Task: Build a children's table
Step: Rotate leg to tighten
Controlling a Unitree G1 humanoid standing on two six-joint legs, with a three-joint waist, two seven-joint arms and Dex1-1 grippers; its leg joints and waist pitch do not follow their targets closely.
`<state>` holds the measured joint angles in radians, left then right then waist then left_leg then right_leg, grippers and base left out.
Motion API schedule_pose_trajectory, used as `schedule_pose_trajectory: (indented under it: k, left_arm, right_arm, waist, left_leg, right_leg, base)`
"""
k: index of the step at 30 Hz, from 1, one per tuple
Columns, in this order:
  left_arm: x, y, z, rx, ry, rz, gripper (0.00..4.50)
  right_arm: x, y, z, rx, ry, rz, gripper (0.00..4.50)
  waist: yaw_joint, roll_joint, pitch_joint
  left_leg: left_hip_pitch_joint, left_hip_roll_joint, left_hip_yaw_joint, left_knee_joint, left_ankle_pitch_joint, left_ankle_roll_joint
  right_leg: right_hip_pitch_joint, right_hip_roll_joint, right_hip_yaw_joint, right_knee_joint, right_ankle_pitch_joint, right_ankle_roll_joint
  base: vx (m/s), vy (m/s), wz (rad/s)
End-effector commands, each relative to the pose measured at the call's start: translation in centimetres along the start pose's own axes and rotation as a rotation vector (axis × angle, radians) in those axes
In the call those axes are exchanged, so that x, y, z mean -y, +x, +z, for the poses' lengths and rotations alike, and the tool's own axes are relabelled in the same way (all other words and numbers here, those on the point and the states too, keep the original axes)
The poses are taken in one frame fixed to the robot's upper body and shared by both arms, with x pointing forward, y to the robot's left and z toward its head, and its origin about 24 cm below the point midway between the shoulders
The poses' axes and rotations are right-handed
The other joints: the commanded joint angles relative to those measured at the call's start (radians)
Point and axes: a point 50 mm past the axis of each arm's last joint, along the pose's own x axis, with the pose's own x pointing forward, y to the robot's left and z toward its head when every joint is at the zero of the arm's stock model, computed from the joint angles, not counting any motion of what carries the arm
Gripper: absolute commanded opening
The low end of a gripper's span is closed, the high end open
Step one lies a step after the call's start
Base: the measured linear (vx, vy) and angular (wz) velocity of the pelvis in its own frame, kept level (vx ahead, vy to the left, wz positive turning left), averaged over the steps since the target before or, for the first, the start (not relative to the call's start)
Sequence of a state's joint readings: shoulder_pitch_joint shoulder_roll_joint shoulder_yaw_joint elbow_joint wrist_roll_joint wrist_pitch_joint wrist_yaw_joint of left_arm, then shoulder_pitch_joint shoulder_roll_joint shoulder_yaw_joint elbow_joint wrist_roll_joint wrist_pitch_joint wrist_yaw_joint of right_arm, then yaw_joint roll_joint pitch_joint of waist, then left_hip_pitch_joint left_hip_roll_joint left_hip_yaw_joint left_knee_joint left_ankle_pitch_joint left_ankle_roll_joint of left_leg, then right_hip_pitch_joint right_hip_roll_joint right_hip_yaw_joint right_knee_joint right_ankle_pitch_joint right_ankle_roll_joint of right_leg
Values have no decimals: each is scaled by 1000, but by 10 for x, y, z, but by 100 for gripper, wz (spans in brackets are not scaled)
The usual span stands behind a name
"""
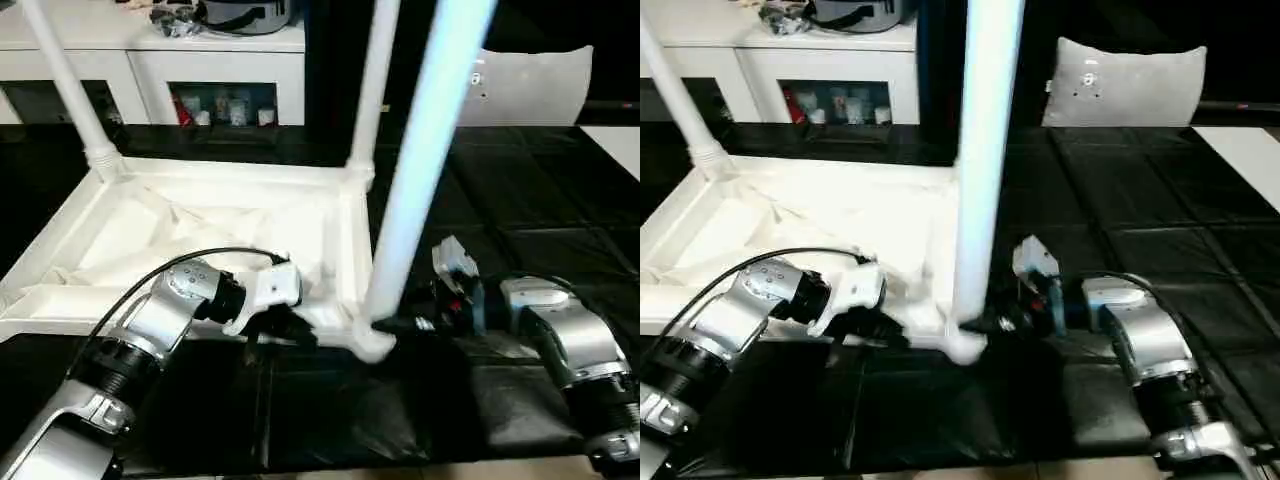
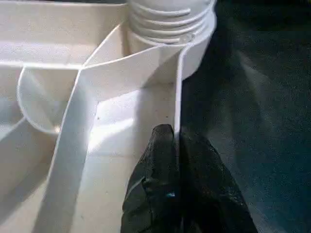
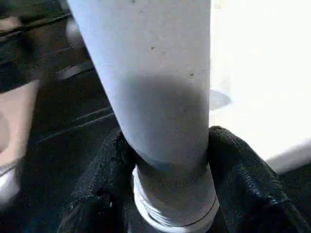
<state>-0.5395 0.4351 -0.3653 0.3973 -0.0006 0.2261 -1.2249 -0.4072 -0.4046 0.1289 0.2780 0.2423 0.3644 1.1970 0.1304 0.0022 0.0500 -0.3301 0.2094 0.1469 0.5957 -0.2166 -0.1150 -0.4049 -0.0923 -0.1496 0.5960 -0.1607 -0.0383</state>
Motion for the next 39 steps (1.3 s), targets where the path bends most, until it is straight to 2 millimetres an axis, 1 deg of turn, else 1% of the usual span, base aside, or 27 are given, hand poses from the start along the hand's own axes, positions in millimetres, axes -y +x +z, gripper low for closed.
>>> schedule_pose_trajectory:
  k: [1,2,3,4,6,7,8,10,13,14,16,17,20,21,22,24,26,27,28,29,30,32,33,35,36,38,39]
  left_arm:
    - [0,15,25,99,0,59,0]
    - [-1,19,29,112,-29,100,0]
    - [-3,25,33,127,-63,157,0]
    - [-5,27,36,134,-78,186,0]
    - [-7,31,39,141,-95,227,0]
    - [-11,37,46,161,-131,314,0]
    - [-13,41,49,180,-155,360,0]
    - [-13,45,53,192,-172,391,0]
    - [-10,50,58,199,-177,409,0]
    - [-10,50,58,196,-171,410,0]
    - [-9,48,57,185,-154,407,0]
    - [-10,46,55,176,-146,413,0]
    - [-10,41,51,164,-126,402,0]
    - [-10,38,49,159,-106,386,0]
    - [-10,36,48,158,-100,380,0]
    - [-9,34,46,154,-92,365,0]
    - [-3,28,39,152,-58,265,0]
    - [-2,26,38,150,-44,245,0]
    - [-2,26,37,147,-34,231,0]
    - [0,25,35,143,-25,214,0]
    - [0,24,35,141,-21,203,0]
    - [4,21,31,132,0,147,0]
    - [6,18,29,129,15,107,0]
    - [11,14,25,110,59,36,0]
    - [11,14,25,110,59,36,0]
    - [15,6,15,51,111,-61,0]
    - [15,6,15,50,112,-63,0]
  right_arm:
    - [1,22,1,8,43,-76,193]
    - [4,28,4,37,67,-143,193]
    - [8,34,7,56,85,-229,193]
    - [10,37,7,53,90,-273,193]
    - [13,41,8,49,91,-329,193]
    - [16,49,10,59,117,-429,193]
    - [18,53,11,63,123,-493,193]
    - [20,56,12,61,118,-546,193]
    - [20,62,15,113,125,-575,193]
    - [20,61,16,122,125,-575,247]
    - [20,60,18,146,124,-571,247]
    - [20,59,20,161,123,-567,269]
    - [20,54,23,179,102,-531,287]
    - [22,48,23,178,86,-516,299]
    - [22,46,23,177,81,-511,299]
    - [24,41,23,175,75,-499,332]
    - [24,23,21,166,59,-398,345]
    - [23,19,21,163,49,-368,345]
    - [22,17,21,160,41,-344,370]
    - [21,15,21,153,27,-318,377]
    - [20,13,21,149,18,-301,379]
    - [17,6,19,104,-40,-237,397]
    - [15,1,17,80,-66,-198,397]
    - [12,-6,16,46,-104,-126,397]
    - [12,-6,16,46,-104,-126,397]
    - [5,-14,13,24,-128,26,397]
    - [5,-14,13,24,-128,29,397]
  waist:
    - [-10,-5,-63]
    - [-15,-5,-64]
    - [-27,-1,-64]
    - [-36,-2,-65]
    - [-46,-3,-66]
    - [-52,-4,-66]
    - [-53,-2,-67]
    - [-53,-4,-70]
    - [-52,-5,-75]
    - [-52,-4,-76]
    - [-52,-2,-76]
    - [-53,-1,-75]
    - [-54,1,-75]
    - [-54,3,-76]
    - [-55,1,-77]
    - [-55,2,-79]
    - [-53,4,-79]
    - [-50,4,-79]
    - [-49,5,-79]
    - [-46,5,-77]
    - [-42,5,-77]
    - [-31,9,-74]
    - [-27,8,-73]
    - [-17,10,-73]
    - [-17,10,-73]
    - [-10,7,-73]
    - [-6,4,-72]
  left_leg:
    - [-15,10,11,-68,-132,28]
    - [-15,9,9,-67,-136,26]
    - [-20,11,6,-68,-137,21]
    - [-17,10,6,-67,-143,18]
    - [-20,6,7,-65,-138,26]
    - [-21,6,8,-64,-122,31]
    - [-20,7,7,-64,-116,31]
    - [-21,5,8,-63,-98,40]
    - [-27,8,8,-63,-42,67]
    - [-27,9,8,-62,-26,75]
    - [-27,11,8,-62,-17,82]
    - [-26,13,7,-62,-18,86]
    - [-27,12,8,-62,-34,89]
    - [-25,13,7,-62,-37,91]
    - [-28,12,7,-61,-33,93]
    - [-32,12,8,-56,-2,106]
    - [-29,14,8,-56,-13,117]
    - [-29,13,8,-55,-19,124]
    - [-30,16,8,-55,-19,126]
    - [-29,18,10,-55,-19,129]
    - [-28,17,9,-55,-23,127]
    - [-24,18,10,-57,-64,109]
    - [-22,20,10,-58,-78,103]
    - [-21,23,10,-59,-81,92]
    - [-21,23,10,-59,-81,92]
    - [-21,23,11,-59,-95,94]
    - [-22,24,10,-60,-98,101]
  right_leg:
    - [66,-60,51,-99,-470,-50]
    - [67,-60,49,-100,-474,-45]
    - [69,-60,48,-98,-463,-45]
    - [66,-58,46,-99,-457,-47]
    - [68,-59,47,-101,-450,-48]
    - [67,-55,50,-97,-425,-55]
    - [66,-57,50,-97,-418,-61]
    - [68,-57,51,-95,-396,-66]
    - [72,-57,58,-78,-286,-98]
    - [72,-57,59,-73,-254,-109]
    - [72,-56,60,-70,-229,-121]
    - [73,-56,62,-66,-200,-138]
    - [74,-58,63,-67,-200,-145]
    - [74,-58,62,-65,-194,-149]
    - [76,-59,63,-64,-185,-150]
    - [76,-57,65,-55,-129,-169]
    - [75,-58,64,-56,-127,-179]
    - [74,-58,63,-57,-130,-182]
    - [75,-59,65,-54,-125,-184]
    - [70,-57,66,-55,-125,-190]
    - [70,-58,64,-57,-133,-189]
    - [68,-60,63,-64,-200,-173]
    - [68,-60,63,-68,-222,-164]
    - [66,-61,66,-66,-220,-163]
    - [66,-61,66,-66,-220,-163]
    - [66,-60,66,-65,-224,-164]
    - [67,-59,65,-64,-229,-162]
  base:
    - [0,0,0]
    - [0,0,0]
    - [0,0,0]
    - [0,0,0]
    - [0,0,0]
    - [0,0,0]
    - [0,0,0]
    - [0,0,0]
    - [0,0,0]
    - [0,0,0]
    - [0,0,0]
    - [0,0,0]
    - [0,0,0]
    - [0,0,0]
    - [0,0,0]
    - [0,0,0]
    - [0,0,0]
    - [0,0,0]
    - [0,0,0]
    - [0,0,0]
    - [0,0,0]
    - [0,0,0]
    - [0,0,0]
    - [0,0,0]
    - [0,0,0]
    - [0,0,0]
    - [0,0,0]
